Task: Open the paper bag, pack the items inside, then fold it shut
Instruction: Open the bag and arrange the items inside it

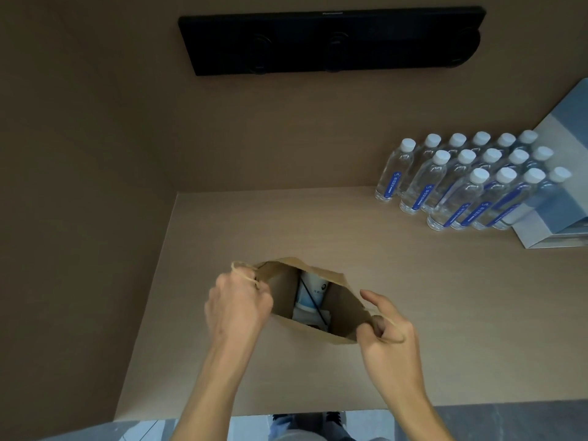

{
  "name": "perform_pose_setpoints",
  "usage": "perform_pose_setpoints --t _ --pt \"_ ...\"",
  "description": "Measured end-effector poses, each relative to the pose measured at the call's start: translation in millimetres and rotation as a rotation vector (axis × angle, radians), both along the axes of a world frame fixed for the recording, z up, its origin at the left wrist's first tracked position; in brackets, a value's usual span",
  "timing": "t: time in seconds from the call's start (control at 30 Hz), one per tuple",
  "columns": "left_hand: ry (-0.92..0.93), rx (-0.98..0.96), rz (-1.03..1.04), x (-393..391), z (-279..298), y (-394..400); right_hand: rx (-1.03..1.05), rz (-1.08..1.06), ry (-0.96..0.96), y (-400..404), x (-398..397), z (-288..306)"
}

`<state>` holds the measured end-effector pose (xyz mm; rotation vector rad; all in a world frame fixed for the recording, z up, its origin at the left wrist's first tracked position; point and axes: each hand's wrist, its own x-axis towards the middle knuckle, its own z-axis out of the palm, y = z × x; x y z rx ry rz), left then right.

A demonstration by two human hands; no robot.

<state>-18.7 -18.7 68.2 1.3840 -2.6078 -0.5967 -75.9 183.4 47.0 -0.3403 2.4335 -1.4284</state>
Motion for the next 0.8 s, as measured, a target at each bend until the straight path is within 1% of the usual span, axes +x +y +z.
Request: perform_pose_setpoints --t 0.03,0.1,0.17,0.2,0.23,0.3,0.37,0.43,0.47,0.53,0.57,0.6,0.67,0.73,0.8 --pt "-0.004 0.000 -0.033 -1.2 0.5 -1.3 0.000 0.017 -0.004 0.4 2.5 0.3" --pt "-0.009 0.019 -0.163 -4.9 1.9 -2.0 -0.003 0.124 -0.034 2.8 4.1 2.2" --pt "-0.013 0.043 -0.298 -10.4 3.3 -4.2 0.013 0.292 -0.153 11.0 -1.8 7.6" --pt "-0.029 0.041 -0.336 -14.6 4.0 -5.7 0.051 0.374 -0.193 17.1 -6.7 11.2" --pt "-0.054 0.032 -0.367 -19.9 5.1 -7.1 0.122 0.443 -0.183 22.6 -11.9 15.1" --pt "-0.117 0.003 -0.427 -30.7 8.4 -8.1 0.291 0.513 -0.053 31.0 -21.5 22.6" --pt "-0.149 -0.011 -0.494 -39.0 12.0 -7.0 0.363 0.556 0.117 32.3 -30.1 27.8" --pt "-0.131 -0.053 -0.579 -43.9 12.9 -7.2 0.312 0.563 0.287 26.1 -37.8 29.3" --pt "-0.116 -0.083 -0.621 -45.4 13.8 -7.2 0.240 0.534 0.353 21.3 -42.0 31.1" --pt "-0.095 -0.132 -0.685 -49.7 13.9 -8.0 0.122 0.480 0.413 9.6 -50.1 35.8" --pt "-0.080 -0.150 -0.696 -51.5 13.8 -7.7 0.135 0.485 0.426 3.2 -53.1 38.3" --pt "-0.046 -0.170 -0.675 -52.6 14.1 -6.7 0.183 0.512 0.434 -2.7 -55.9 40.4" --pt "0.072 -0.227 -0.520 -51.8 14.5 -2.8 0.239 0.568 0.392 -12.4 -59.5 40.7" --pt "0.179 -0.250 -0.329 -49.1 14.7 2.3 0.225 0.583 0.281 -19.1 -60.9 39.1" --pt "0.267 -0.210 -0.233 -44.3 12.2 7.6 0.223 0.585 0.224 -22.9 -58.6 35.1"
